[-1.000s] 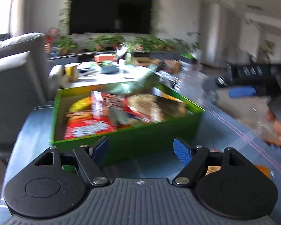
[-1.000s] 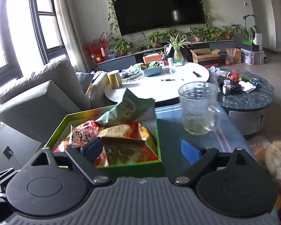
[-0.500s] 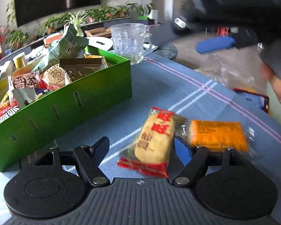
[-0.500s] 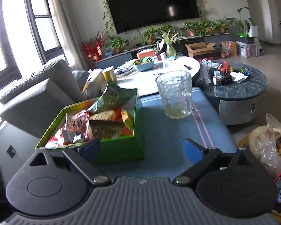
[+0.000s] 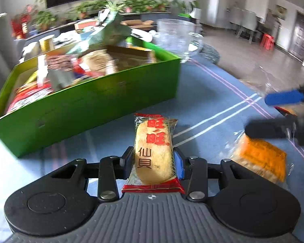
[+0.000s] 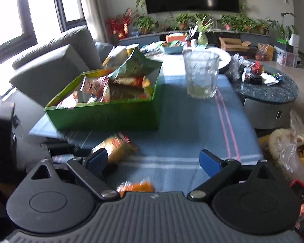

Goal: Organize snacks
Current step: 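Grasp the rice cracker pack with the left gripper while the right grasps the orange cheese cracker pack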

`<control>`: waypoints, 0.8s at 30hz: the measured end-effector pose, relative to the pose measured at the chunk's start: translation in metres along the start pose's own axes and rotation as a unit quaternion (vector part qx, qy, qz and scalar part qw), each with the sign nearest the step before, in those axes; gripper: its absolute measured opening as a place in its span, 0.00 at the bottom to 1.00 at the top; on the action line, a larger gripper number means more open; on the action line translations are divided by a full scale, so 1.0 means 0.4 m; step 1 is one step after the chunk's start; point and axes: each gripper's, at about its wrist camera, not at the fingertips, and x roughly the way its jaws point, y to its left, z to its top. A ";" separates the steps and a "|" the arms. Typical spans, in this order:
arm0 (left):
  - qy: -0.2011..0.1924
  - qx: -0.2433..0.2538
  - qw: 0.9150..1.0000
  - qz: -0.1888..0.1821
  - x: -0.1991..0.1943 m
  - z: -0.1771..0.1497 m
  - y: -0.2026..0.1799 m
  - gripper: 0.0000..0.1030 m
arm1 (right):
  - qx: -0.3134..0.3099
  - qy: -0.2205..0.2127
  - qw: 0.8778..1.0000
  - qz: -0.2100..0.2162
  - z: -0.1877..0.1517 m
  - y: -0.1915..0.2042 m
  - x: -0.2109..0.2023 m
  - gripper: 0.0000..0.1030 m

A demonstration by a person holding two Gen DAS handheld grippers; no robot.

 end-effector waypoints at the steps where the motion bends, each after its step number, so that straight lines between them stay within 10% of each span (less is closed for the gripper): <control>1: -0.002 -0.008 1.000 0.001 -0.013 -0.008 0.010 0.37 | -0.006 0.006 1.000 0.003 -0.010 0.007 0.000 0.76; 24: -0.047 -0.048 0.997 0.030 -0.158 -0.066 0.064 0.37 | 0.004 0.068 0.995 -0.070 -0.106 0.055 0.036 0.76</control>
